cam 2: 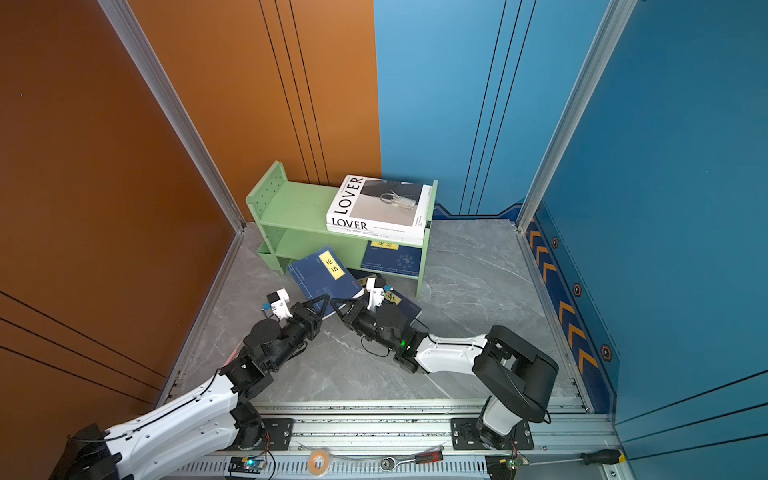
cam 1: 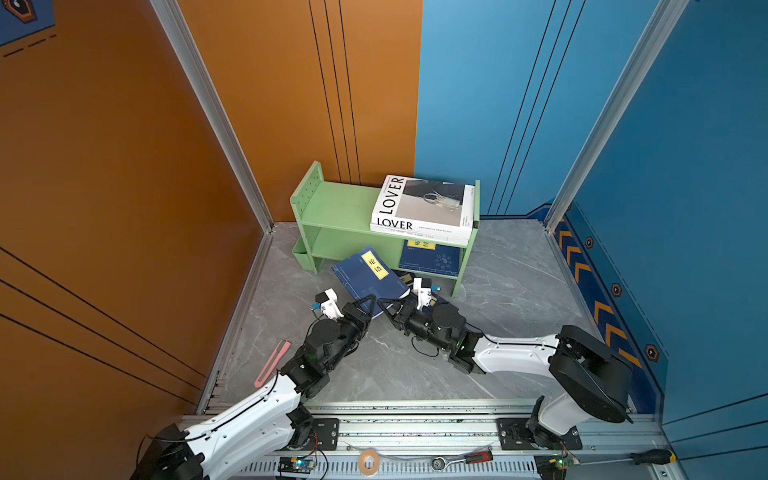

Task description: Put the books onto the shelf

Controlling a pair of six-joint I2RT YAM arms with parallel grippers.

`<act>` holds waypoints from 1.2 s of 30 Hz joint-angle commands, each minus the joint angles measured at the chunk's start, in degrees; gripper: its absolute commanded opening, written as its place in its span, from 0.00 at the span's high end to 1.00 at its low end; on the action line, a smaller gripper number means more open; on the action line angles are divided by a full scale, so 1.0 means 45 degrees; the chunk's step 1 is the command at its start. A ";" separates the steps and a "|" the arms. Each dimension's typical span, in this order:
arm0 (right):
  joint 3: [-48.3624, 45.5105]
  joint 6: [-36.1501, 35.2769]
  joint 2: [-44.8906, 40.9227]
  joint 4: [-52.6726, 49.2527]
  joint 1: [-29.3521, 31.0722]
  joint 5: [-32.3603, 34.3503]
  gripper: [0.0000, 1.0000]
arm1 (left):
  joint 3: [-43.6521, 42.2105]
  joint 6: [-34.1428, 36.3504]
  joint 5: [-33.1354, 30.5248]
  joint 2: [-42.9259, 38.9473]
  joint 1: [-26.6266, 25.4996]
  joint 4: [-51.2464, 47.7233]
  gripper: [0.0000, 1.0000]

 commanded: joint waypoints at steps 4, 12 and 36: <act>-0.0018 -0.0655 -0.1047 -0.1860 -0.1219 -0.1293 0.93 | 0.1147 0.0531 0.1866 -0.0819 0.1532 -0.2191 0.43; -0.0400 -0.0942 -0.2372 -0.2423 -0.3102 -0.4612 0.93 | 0.0681 0.0311 0.5675 -0.1592 0.5311 -0.3279 0.25; -0.0159 -0.2752 -0.5405 -0.6616 -0.4883 -0.6292 0.91 | 0.2382 0.2031 1.1539 0.1274 0.6477 -0.0632 0.31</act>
